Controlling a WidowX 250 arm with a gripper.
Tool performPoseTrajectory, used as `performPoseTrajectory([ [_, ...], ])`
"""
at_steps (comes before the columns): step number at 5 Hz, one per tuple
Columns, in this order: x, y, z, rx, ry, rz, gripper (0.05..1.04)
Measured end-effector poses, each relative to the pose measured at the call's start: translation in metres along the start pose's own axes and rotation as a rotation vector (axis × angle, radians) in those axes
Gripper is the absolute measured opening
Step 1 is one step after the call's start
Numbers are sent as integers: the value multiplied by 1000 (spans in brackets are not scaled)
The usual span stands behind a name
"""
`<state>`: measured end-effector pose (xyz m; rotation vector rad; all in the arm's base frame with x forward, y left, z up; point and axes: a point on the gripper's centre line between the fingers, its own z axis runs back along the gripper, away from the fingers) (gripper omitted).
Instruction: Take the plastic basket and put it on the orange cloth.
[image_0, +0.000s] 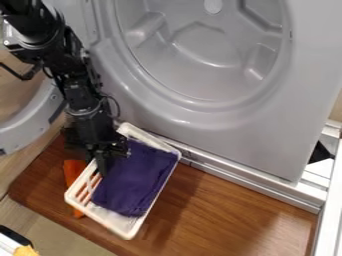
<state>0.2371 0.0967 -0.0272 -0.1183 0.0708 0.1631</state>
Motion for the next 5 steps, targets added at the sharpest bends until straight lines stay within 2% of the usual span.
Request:
performPoseTrajectory([
  [2,-2,-3,2,34,41,7,939],
  [3,-3,-5,8,70,51,18,1005],
  [4,-4,-10,23,110,30,12,1001],
  [5,-5,-23,54,174,-22,-15,1000],
])
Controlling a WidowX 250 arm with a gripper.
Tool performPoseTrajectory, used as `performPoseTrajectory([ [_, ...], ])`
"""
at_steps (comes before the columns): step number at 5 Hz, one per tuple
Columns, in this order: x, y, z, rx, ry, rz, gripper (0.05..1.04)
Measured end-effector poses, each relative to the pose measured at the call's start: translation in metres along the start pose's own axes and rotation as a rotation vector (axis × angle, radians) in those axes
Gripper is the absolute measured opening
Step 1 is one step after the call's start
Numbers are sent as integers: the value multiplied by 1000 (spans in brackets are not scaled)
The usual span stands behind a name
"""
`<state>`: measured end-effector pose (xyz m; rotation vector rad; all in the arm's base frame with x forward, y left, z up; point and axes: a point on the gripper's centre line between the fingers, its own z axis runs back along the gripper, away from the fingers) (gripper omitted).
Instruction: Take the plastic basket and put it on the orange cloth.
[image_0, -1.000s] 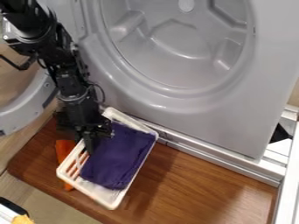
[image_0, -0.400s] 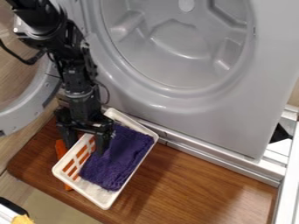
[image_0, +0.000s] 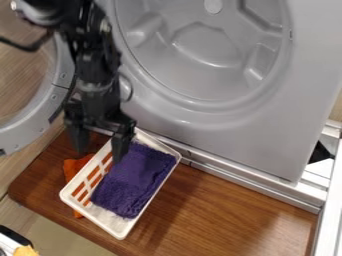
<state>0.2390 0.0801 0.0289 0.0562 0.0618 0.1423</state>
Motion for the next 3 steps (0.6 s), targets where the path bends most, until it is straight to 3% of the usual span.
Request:
performPoseTrajectory([
  [1,-5,-7,31,70,-49,-24,1000],
  [2,-12,-17,63,113,-155,-30,1000],
  [3,-12,-18,65,113,-163,-28,1000],
])
